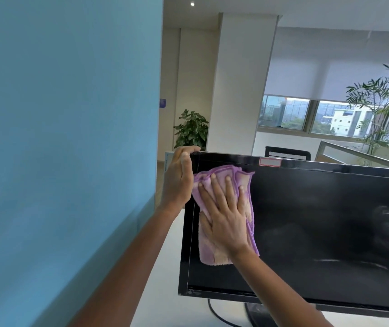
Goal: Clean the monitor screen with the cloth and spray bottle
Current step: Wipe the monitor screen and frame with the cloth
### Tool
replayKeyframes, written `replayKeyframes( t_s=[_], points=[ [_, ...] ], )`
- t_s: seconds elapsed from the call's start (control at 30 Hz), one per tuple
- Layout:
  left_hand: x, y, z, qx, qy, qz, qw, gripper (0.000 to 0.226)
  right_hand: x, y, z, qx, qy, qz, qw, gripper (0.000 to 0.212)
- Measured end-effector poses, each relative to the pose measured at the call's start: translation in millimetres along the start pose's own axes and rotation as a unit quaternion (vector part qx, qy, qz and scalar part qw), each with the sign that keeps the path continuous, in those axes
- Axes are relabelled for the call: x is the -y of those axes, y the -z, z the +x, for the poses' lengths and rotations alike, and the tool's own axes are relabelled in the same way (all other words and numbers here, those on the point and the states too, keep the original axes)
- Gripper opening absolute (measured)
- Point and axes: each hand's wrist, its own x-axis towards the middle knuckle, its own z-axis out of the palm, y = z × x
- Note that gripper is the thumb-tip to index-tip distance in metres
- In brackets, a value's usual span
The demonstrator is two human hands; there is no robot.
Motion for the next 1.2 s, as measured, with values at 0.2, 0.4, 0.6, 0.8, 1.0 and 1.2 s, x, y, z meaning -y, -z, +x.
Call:
replayKeyframes(
  t_s=[0.2, 0.4, 0.6, 0.8, 1.0, 1.2],
  points=[
    [-1, 5, -2, 0.070, 0.027, -0.060, 0.995, 0.062, -35, 0, -23, -0.005, 0.141, -0.052, 0.989, 0.072],
    [9, 0, -20, 0.074, 0.107, -0.127, 0.983, 0.077, -62, 29, 48, -0.058, -0.001, -0.024, 0.998, 0.053],
    [6, -5, -43, 0.055, 0.150, -0.191, 0.969, 0.040, -36, 16, 41, -0.036, 0.002, -0.015, 0.999, 0.053],
    [12, -5, -47, 0.051, 0.200, -0.202, 0.957, 0.052, -12, -5, -22, 0.009, 0.045, -0.012, 0.999, 0.059],
    [8, -6, -51, 0.037, 0.200, -0.187, 0.961, 0.048, -4, -19, -98, 0.049, 0.162, -0.011, 0.986, 0.060],
    [3, -7, -56, 0.035, 0.211, -0.190, 0.958, 0.047, -9, -22, -139, 0.112, 0.281, -0.026, 0.953, 0.065]
  ],
)
